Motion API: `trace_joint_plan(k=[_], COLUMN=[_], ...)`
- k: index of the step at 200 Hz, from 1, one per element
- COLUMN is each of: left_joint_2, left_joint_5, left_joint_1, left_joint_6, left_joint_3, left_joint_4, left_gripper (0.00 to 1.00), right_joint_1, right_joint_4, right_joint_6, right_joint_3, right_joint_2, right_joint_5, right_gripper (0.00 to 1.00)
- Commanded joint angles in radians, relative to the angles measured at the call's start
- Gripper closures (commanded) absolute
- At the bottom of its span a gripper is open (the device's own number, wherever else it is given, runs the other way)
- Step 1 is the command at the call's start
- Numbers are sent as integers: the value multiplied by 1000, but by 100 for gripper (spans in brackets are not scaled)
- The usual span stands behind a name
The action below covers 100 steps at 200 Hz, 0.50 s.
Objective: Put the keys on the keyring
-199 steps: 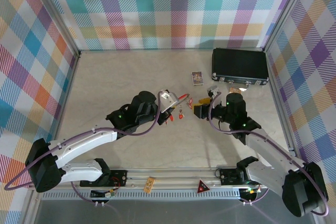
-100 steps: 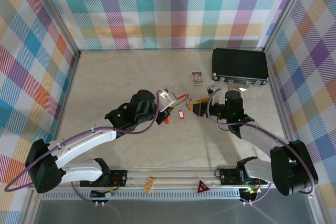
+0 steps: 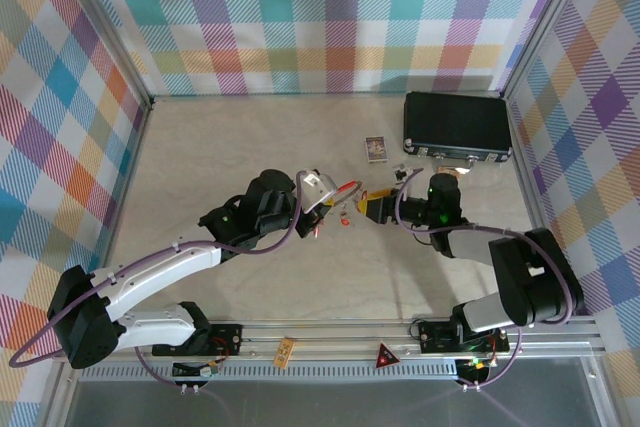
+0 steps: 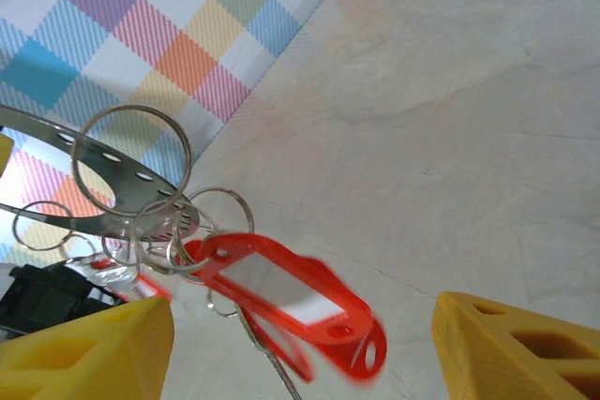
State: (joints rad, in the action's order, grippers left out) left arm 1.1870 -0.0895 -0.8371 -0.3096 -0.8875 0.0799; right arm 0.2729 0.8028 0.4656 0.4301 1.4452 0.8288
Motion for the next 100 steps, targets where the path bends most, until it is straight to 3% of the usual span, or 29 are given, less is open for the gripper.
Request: trace_joint_plan(k=[1,100], left_joint_2=[-23,-16], left_joint_5=[-23,-25], left_joint_1=[12,18], left_joint_6=[8,10], left_joint_3=[-41,-45], left_joint_4=[-6,-5], left_gripper=[100,100], right_joint_1=[-6,-7], right_joint_4=[133,482], right_joint_6=[42,225], right_joint_3=[47,77], right_joint_2=[42,241], right_joint_5=[86,199], right_gripper=[27,22])
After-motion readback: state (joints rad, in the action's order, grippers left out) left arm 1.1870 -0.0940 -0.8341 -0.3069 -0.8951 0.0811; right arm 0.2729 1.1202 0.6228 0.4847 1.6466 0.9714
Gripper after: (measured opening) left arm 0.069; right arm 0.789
